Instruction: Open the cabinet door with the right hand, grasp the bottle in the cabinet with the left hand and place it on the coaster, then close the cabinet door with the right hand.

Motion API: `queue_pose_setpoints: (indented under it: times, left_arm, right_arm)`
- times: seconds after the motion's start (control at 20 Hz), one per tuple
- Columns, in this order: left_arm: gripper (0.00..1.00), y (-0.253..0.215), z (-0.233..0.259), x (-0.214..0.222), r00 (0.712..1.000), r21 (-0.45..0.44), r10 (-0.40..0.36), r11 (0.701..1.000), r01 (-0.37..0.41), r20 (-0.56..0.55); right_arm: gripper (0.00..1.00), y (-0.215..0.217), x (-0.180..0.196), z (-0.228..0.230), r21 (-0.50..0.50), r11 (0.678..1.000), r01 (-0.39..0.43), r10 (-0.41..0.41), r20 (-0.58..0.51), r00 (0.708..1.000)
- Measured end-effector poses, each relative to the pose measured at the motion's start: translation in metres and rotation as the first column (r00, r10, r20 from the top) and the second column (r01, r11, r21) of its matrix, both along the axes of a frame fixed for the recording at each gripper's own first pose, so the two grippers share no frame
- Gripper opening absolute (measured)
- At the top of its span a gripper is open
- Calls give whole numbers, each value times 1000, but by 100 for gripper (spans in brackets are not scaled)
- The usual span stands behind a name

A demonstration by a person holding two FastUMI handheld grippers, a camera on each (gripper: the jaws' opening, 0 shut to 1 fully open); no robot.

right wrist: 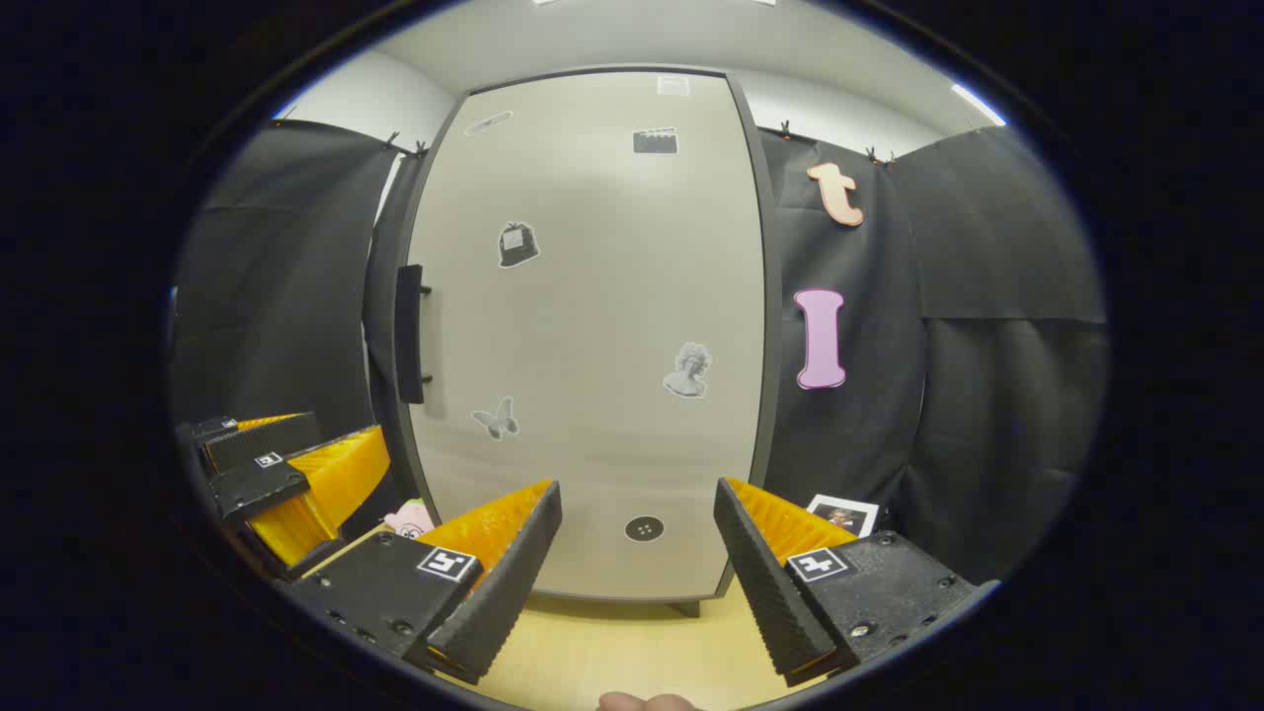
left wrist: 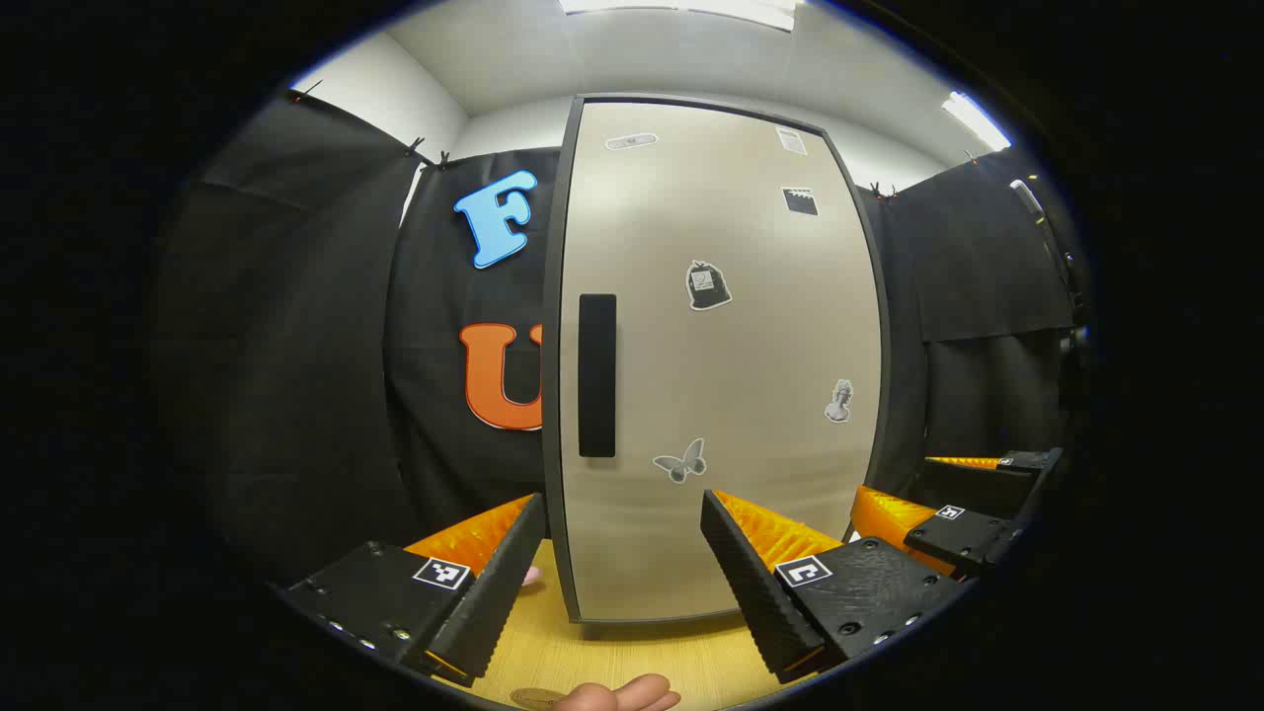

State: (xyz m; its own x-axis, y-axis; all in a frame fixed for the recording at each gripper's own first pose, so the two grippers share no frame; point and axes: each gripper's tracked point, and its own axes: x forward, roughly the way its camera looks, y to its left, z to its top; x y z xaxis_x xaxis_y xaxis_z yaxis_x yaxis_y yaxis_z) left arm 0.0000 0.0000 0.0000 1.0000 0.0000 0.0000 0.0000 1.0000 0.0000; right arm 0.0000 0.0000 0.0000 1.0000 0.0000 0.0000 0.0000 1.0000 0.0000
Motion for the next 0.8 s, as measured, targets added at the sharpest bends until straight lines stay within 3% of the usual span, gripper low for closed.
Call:
queue_pose_setpoints:
  times: [0.8]
  left_arm:
    - [96, -1, 0, 3, 999, 0, -33, 999, 33, -3]
  right_arm:
    - [99, -8, 6, 1, 13, 999, 35, -35, -6, 999]
